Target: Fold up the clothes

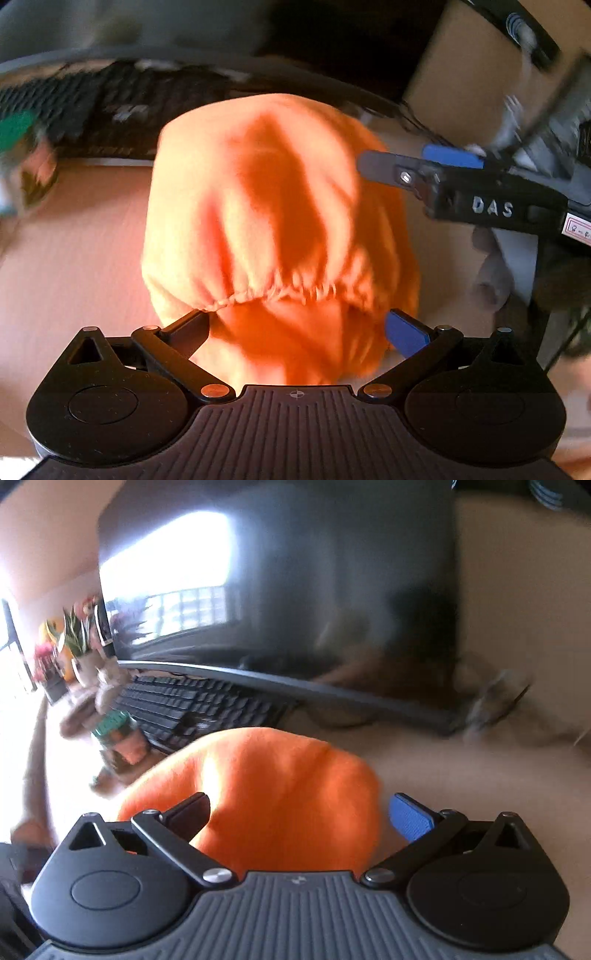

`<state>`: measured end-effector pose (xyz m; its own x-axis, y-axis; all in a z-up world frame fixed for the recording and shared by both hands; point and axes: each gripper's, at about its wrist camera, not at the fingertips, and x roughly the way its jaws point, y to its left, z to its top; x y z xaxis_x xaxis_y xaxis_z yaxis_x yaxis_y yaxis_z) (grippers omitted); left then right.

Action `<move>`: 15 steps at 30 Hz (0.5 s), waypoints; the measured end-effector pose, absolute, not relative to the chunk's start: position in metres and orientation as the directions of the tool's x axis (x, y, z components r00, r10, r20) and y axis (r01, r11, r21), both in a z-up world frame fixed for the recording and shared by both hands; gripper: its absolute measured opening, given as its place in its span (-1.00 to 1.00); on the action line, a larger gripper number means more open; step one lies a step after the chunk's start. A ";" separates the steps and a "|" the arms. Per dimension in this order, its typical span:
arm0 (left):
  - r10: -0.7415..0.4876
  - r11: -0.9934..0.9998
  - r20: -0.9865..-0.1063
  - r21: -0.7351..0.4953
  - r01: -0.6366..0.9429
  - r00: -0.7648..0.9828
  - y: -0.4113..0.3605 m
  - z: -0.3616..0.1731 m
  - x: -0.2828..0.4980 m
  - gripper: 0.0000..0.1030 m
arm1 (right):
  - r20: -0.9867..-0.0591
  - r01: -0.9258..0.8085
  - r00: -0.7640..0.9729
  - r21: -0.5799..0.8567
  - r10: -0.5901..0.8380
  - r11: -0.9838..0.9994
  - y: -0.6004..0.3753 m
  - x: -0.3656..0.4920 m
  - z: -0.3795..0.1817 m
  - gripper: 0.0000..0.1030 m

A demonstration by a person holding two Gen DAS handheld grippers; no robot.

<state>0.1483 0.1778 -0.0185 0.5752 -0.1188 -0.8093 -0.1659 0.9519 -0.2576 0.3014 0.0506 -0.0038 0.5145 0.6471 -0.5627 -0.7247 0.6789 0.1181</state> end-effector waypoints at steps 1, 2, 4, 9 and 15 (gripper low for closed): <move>-0.130 0.960 -0.811 -0.246 -0.132 0.571 0.178 -0.011 0.144 1.00 | -0.557 -0.731 0.528 0.086 0.641 0.677 0.043 0.296 -0.001 1.00; -0.141 0.967 -0.812 -0.235 -0.097 0.566 0.178 -0.004 0.140 1.00 | -0.559 -0.739 0.526 0.074 0.642 0.670 0.036 0.291 0.001 1.00; -0.181 0.967 -0.794 -0.252 -0.043 0.581 0.186 0.013 0.125 1.00 | -0.560 -0.757 0.521 0.046 0.644 0.652 0.022 0.281 0.005 1.00; -0.216 0.942 -0.708 -0.333 -0.048 0.672 0.219 0.045 0.123 1.00 | -0.583 -0.850 0.415 0.024 0.698 0.525 0.014 0.240 0.004 1.00; -0.315 0.826 -0.658 -0.545 -0.145 0.684 0.228 0.005 0.188 1.00 | -0.626 -0.848 0.476 -0.140 0.618 0.511 0.048 0.205 -0.031 1.00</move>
<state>0.1881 0.2285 0.0051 0.6837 -0.3149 -0.6584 -0.1447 0.8258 -0.5451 0.2049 0.0481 -0.0308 0.4756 0.6179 -0.6261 -0.8481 0.5110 -0.1400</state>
